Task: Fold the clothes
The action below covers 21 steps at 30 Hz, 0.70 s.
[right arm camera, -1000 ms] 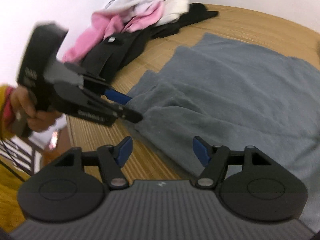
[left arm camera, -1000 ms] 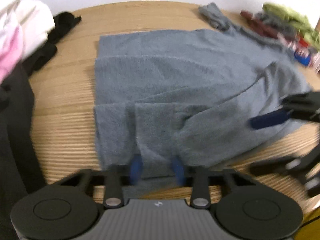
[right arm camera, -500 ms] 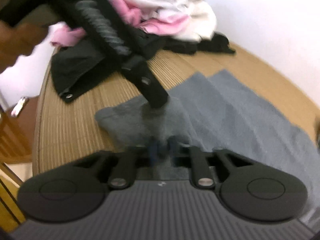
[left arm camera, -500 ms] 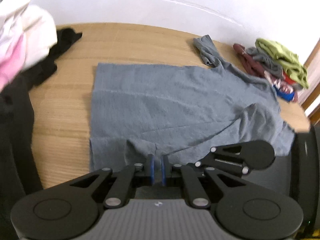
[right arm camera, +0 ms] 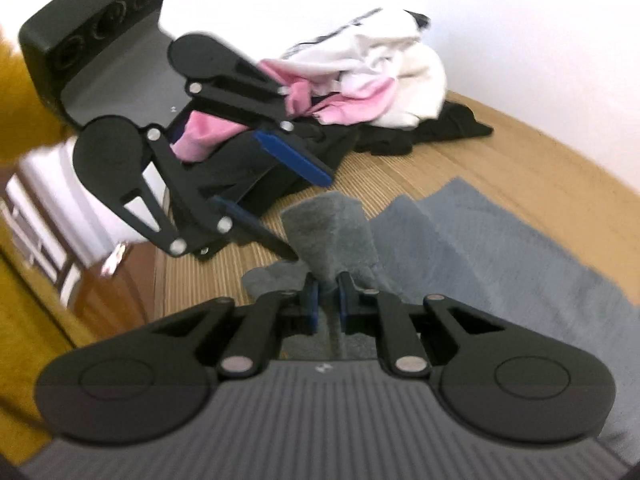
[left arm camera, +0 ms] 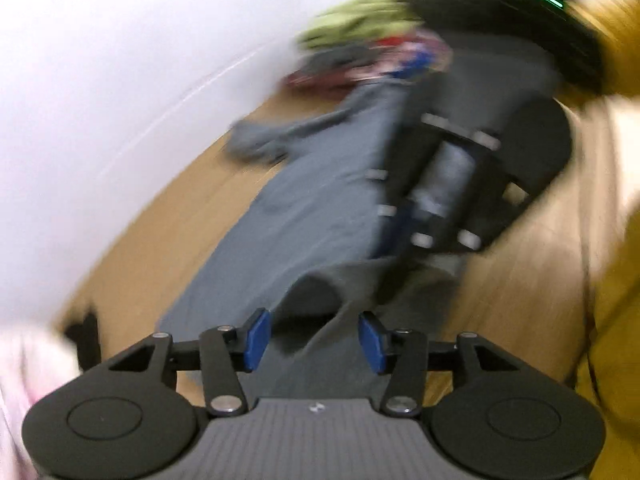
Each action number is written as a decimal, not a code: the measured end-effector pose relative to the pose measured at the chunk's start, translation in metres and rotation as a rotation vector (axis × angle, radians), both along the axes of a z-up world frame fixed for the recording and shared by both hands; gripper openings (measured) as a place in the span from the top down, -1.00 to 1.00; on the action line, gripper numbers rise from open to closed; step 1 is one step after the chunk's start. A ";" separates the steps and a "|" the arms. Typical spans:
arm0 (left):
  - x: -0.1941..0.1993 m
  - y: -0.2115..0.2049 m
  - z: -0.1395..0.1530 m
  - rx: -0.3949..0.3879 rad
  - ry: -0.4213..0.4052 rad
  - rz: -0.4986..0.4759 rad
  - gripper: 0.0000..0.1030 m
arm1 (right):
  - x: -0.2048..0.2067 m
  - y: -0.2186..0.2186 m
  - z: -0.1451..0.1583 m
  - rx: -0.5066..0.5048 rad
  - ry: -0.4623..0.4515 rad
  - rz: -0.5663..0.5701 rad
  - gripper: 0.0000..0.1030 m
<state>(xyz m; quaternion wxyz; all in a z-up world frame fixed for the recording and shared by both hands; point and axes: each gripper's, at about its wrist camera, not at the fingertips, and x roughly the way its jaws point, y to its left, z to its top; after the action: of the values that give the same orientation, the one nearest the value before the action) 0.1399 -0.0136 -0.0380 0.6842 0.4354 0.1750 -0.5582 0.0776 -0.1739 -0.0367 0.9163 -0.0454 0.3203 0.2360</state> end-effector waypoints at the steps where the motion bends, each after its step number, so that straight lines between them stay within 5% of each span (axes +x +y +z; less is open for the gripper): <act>1: -0.004 -0.003 0.003 0.008 -0.028 -0.045 0.00 | -0.001 0.000 0.006 -0.030 -0.004 0.021 0.75; 6: -0.013 -0.020 0.003 0.039 -0.070 -0.170 0.08 | -0.012 0.007 0.027 -0.123 -0.028 0.090 0.75; 7: -0.013 -0.023 0.003 0.038 -0.033 -0.183 0.55 | -0.015 0.007 0.030 -0.137 -0.041 0.080 0.75; 8: -0.011 -0.025 0.004 0.037 0.029 -0.180 0.80 | -0.018 0.008 0.032 -0.151 -0.055 0.070 0.75; 9: -0.007 -0.028 0.008 0.030 0.102 -0.158 0.81 | -0.020 0.004 0.033 -0.138 -0.062 0.033 0.75; 11: 0.004 -0.032 0.022 -0.036 0.228 -0.088 0.84 | -0.029 -0.011 0.038 -0.092 -0.086 -0.083 0.69; 14: 0.026 -0.042 0.061 -0.161 0.412 0.034 0.85 | -0.053 -0.040 0.048 -0.033 -0.136 -0.285 0.13; 16: 0.030 -0.052 0.094 -0.246 0.422 0.096 0.84 | -0.076 -0.068 0.049 -0.035 -0.181 -0.457 -0.19; 21: 0.032 -0.107 0.175 -0.370 0.369 0.188 0.84 | -0.127 -0.121 0.020 -0.102 -0.137 -0.767 -0.20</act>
<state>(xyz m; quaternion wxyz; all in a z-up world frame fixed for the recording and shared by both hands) 0.1716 -0.1208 0.1373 0.7575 0.1759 0.2317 -0.5845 -0.0490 -0.2944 -0.0170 0.9537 0.0164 0.2636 -0.1436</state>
